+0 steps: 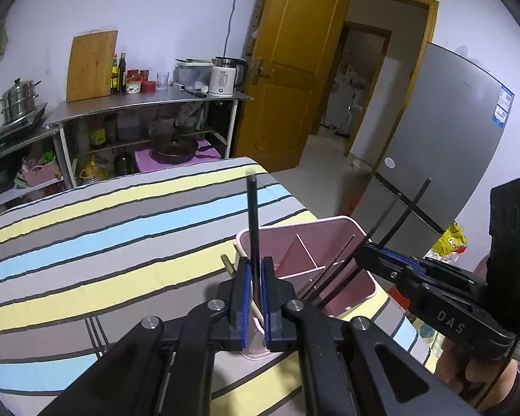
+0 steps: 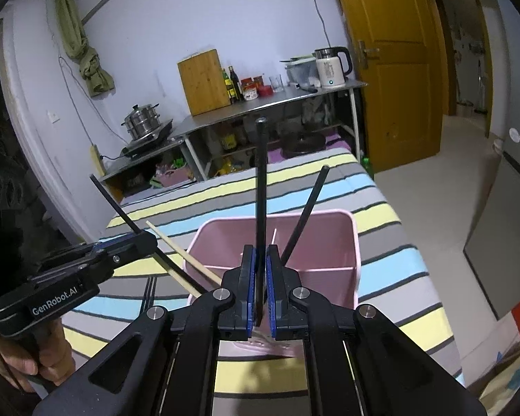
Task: Organize utensils
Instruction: 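Lift both black chopsticks, carry them over the pink caddy and open both tools, then move both open tools back down to the remaining black chopsticks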
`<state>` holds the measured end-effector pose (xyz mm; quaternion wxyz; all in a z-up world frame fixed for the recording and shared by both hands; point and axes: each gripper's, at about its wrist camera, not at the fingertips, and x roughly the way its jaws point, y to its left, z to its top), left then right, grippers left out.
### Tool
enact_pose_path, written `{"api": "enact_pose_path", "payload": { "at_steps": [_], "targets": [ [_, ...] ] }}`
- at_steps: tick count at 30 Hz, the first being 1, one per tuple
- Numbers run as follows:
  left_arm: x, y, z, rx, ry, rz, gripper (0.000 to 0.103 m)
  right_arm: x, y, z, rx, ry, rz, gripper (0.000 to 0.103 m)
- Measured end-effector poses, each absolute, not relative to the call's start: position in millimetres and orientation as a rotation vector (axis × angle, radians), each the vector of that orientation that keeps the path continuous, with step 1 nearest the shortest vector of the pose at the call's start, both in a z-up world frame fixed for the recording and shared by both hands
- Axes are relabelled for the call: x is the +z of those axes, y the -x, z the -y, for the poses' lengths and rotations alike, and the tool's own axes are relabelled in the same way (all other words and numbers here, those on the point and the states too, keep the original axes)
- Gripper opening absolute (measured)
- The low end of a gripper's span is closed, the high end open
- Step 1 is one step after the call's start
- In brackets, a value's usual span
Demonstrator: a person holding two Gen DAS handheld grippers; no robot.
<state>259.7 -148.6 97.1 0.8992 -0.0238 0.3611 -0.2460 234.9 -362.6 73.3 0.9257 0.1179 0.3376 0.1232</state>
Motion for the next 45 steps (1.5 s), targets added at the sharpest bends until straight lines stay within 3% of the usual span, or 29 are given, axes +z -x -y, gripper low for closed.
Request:
{"api": "enact_pose_path", "payload": {
  "at_steps": [7,20,32,45],
  "targets": [
    [110.5,-245.8,137.0,-0.520,0.085,-0.703,0.016,81.1,-224.7,366.8,0.239,-0.257,-0.674,0.015],
    [115.9,-185.4,85.8,-0.465,0.130,-0.651,0.016,96.3,-181.2,366.7,0.250,-0.246,-0.629,0.015],
    [86.7,-129.3,28.8,-0.358,0.177,-0.675,0.016,91.5,-141.4,338.0,0.336,-0.205,-0.626,0.015],
    [46.4,-121.4,-3.0,-0.281,0.209,-0.765,0.016,68.2,-134.4,301.3,0.425,-0.167,-0.686,0.015]
  ]
}}
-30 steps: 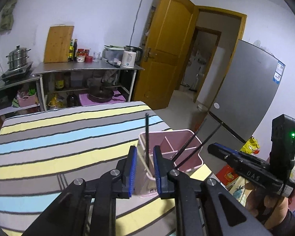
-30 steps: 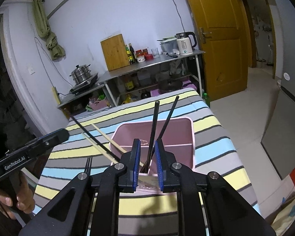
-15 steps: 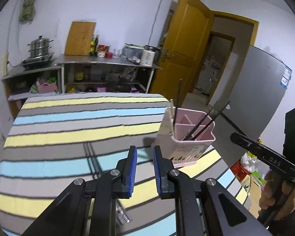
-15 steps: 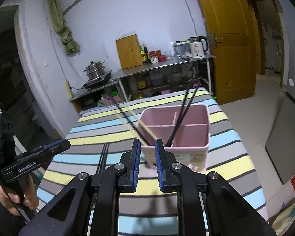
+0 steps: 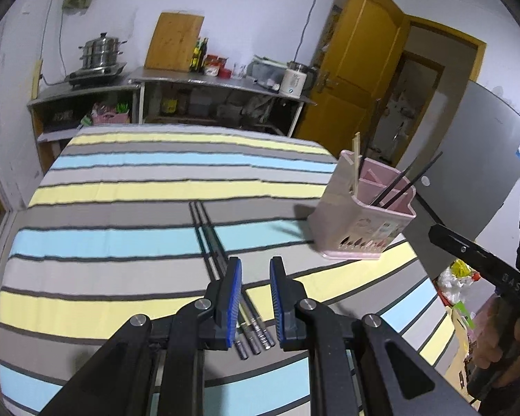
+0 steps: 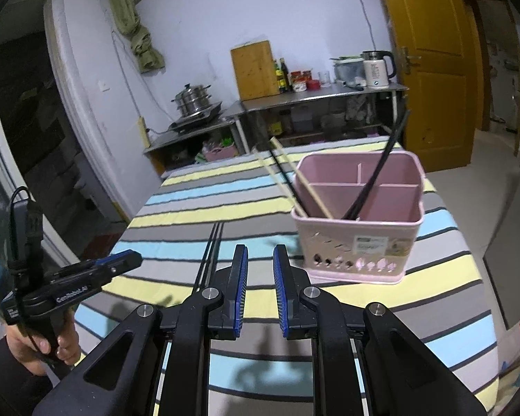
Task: Organize utensils
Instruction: 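Move both open tools back down to the remaining black chopsticks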
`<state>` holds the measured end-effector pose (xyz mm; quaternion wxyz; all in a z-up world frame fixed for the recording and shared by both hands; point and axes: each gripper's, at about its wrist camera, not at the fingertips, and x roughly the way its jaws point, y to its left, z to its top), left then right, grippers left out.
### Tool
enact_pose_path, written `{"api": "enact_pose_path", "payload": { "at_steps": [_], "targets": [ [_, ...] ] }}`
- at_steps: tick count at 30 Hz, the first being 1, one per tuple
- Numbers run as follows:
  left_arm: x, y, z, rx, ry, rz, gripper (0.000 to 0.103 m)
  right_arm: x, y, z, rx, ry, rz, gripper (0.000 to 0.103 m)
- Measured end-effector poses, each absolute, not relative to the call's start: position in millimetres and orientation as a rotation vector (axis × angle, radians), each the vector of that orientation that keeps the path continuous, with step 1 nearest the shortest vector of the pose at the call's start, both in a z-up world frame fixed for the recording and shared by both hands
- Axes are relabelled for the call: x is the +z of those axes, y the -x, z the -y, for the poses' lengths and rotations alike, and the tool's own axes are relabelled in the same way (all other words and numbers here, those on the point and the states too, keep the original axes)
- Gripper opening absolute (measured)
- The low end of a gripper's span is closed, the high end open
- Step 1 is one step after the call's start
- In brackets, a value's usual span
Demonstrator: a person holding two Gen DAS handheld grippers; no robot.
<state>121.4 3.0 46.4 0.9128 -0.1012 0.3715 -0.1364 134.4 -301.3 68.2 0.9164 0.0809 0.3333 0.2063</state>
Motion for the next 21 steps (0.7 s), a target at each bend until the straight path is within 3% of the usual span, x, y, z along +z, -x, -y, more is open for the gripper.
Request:
{"api": "enact_pose_path", "payload": {
  "at_steps": [21],
  "targets": [
    [-40.9,-198.2,-18.2,-0.187,0.239,-0.920,0.016,3.9,-171.8,237.9,0.523,-0.109,-0.847,0.015]
  ]
}}
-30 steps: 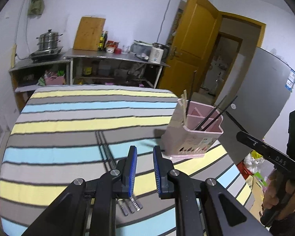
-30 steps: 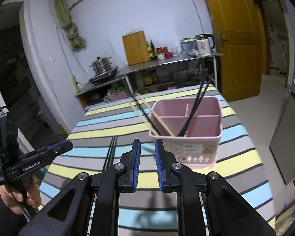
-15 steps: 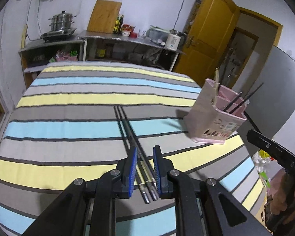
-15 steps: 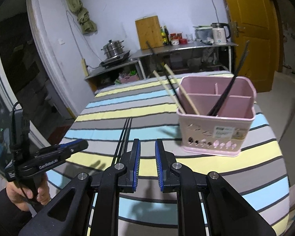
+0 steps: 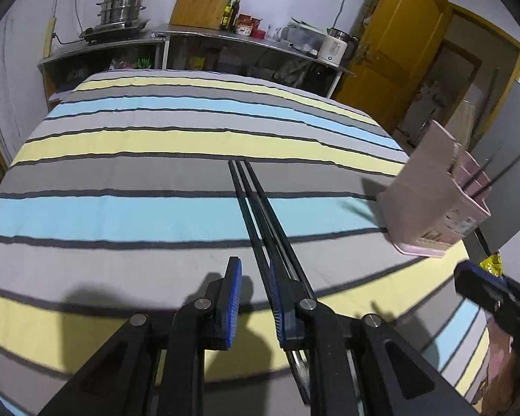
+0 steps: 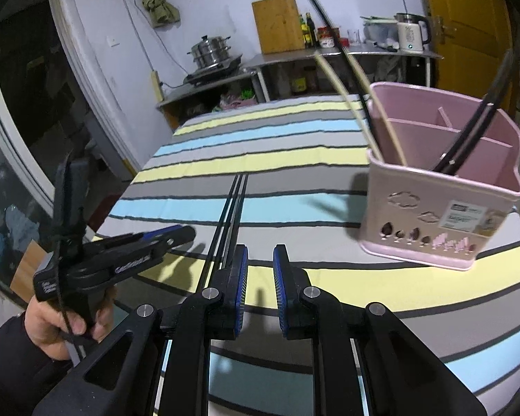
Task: Organize utensils
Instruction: 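Move both open tools back down to the remaining black chopsticks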
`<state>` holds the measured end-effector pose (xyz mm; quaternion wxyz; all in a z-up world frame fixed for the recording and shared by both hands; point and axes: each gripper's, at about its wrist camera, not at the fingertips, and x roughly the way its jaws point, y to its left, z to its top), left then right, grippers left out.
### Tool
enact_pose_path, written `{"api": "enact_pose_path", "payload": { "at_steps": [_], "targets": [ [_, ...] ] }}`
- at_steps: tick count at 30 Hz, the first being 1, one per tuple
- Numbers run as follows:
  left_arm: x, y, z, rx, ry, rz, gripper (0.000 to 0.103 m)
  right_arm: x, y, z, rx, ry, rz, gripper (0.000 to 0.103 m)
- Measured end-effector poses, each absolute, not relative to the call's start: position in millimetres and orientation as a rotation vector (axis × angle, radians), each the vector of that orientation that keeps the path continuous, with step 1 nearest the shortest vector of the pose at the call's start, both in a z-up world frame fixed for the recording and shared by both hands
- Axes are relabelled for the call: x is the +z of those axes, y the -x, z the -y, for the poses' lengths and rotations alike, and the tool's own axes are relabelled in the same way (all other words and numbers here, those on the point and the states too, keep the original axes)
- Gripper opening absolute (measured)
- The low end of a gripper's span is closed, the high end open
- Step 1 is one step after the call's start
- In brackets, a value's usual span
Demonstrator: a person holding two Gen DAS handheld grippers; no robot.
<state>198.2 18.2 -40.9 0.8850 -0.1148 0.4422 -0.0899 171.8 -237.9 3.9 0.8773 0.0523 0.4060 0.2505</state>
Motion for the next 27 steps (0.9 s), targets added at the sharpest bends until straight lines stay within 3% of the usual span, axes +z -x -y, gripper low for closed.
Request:
{"api": "enact_pose_path", "payload": {
  "at_steps": [27],
  "targets": [
    [-62.3,-233.4,-8.2,-0.132,0.140,-0.919,0.021,-15.2,-186.1,230.4,0.525,-0.111,-0.898,0.015]
  ]
}}
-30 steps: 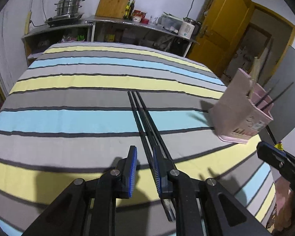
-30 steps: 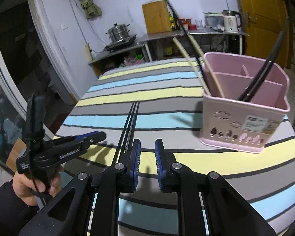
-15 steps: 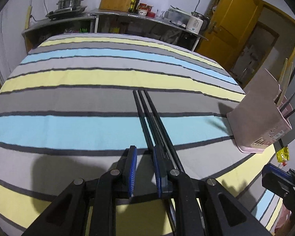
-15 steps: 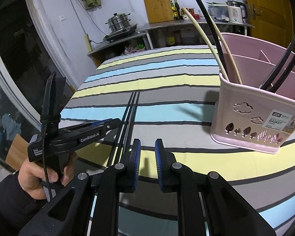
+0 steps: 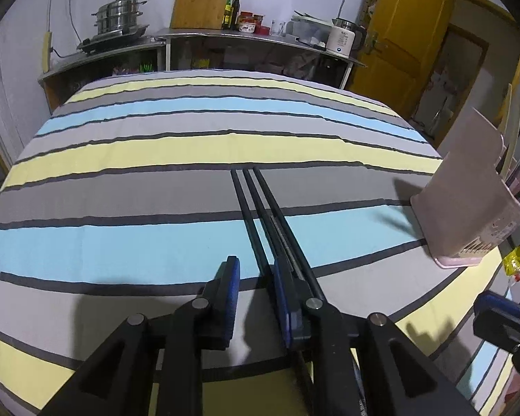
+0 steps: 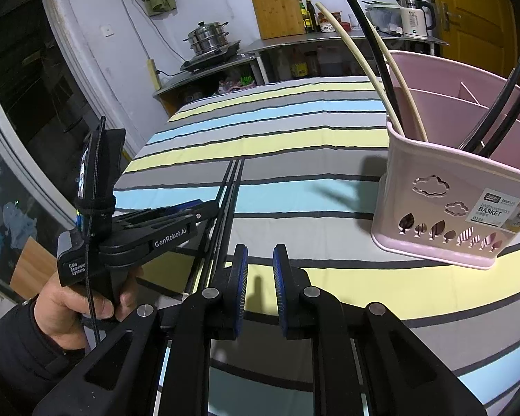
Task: Organize utensils
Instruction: 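Move both open tools back down to the remaining black chopsticks, then close the right tool on a black chopstick while the left tool grasps another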
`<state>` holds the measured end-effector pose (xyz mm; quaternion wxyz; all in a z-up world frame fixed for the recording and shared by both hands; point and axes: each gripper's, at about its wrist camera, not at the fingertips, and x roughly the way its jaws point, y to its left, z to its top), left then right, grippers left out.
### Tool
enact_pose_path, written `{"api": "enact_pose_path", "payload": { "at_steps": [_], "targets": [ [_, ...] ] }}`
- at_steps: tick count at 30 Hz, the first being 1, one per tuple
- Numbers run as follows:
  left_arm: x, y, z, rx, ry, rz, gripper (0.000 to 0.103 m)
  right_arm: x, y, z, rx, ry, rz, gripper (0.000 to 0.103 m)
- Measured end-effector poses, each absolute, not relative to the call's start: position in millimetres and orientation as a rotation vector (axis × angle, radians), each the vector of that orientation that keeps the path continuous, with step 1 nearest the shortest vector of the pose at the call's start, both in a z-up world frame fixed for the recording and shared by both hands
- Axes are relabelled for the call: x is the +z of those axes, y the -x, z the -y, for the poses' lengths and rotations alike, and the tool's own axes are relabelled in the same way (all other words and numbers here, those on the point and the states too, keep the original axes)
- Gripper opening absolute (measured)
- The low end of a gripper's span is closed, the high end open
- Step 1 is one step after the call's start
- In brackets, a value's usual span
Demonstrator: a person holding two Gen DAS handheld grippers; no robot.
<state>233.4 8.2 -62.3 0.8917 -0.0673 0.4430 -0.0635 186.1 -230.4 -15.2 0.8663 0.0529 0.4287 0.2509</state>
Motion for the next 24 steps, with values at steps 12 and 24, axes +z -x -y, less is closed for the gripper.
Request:
{"api": "enact_pose_path", "payload": {
  "at_steps": [12,24],
  "targets": [
    [-60.0,-217.4,-43.6,-0.057,0.173,-0.930,0.019,-29.3,-213.1,201.1,0.546,-0.090,-0.924,0.015],
    [-62.4,-205.4,-61.9,-0.074,0.227,-0.914,0.018,-61.7,-271.1,145.1,0.569,-0.039,-1.001,0.015]
  ]
}}
